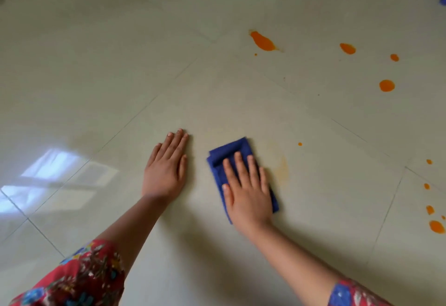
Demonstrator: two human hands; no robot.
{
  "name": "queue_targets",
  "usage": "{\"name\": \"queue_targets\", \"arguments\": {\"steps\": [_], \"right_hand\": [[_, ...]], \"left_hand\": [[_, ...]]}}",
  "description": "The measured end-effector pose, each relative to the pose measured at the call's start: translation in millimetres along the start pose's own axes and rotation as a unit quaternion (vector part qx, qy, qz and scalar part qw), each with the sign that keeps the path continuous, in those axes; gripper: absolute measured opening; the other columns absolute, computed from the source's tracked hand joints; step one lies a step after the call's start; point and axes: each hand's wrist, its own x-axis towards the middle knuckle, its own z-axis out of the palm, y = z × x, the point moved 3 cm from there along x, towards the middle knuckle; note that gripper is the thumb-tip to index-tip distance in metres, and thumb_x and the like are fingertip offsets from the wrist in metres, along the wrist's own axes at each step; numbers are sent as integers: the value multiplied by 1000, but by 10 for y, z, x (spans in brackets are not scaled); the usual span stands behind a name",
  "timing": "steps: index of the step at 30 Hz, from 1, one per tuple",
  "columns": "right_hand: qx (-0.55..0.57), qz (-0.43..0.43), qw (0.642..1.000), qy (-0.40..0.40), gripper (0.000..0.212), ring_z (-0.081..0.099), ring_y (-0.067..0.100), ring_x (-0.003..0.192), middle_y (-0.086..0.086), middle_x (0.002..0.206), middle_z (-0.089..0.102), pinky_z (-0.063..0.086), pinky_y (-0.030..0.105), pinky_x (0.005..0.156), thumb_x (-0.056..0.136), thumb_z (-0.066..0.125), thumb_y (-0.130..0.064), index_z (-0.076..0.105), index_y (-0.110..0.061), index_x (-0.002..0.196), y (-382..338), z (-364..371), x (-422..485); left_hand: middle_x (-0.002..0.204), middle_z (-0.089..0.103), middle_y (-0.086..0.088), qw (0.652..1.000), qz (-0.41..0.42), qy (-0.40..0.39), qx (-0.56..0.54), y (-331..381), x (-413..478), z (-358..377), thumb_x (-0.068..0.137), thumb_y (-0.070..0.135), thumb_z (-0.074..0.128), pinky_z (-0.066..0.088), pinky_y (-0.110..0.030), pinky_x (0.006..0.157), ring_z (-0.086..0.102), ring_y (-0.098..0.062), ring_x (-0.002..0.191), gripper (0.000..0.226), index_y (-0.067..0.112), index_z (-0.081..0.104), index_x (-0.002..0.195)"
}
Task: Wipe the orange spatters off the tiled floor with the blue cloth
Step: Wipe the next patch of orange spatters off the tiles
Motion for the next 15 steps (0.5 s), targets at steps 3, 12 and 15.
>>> {"name": "queue_targets", "arguments": {"steps": [3, 12, 15], "right_hand": [[29, -104, 994, -11, 56, 29, 28, 145, 0, 156, 34, 22, 46, 115, 96, 34, -50, 39, -28, 147, -258, 46, 439], [28, 185, 982, 27, 68, 22, 26, 147, 1, 160, 25, 18, 49, 116, 93, 16, -58, 34, -27, 150, 1005, -85, 1018], [-7, 105, 994, 42, 60, 32, 32, 143, 8, 156, 33, 24, 52, 111, 94, 30, -49, 43, -20, 145, 714, -68, 339]], "left_hand": [[157, 23, 11, 1000, -4, 9, -5, -21, 19, -1, 99, 37, 23, 18, -32, 118, 17, -9, 146, 53, 27, 29, 150], [158, 17, 15, 1000, -4, 5, -7, -21, 7, 6, 98, 32, 23, 15, -31, 120, 12, -5, 147, 54, 29, 23, 152], [158, 19, 14, 1000, -3, 7, -11, -19, 16, 1, 98, 32, 24, 17, -33, 119, 13, -7, 147, 53, 28, 25, 151]]}}
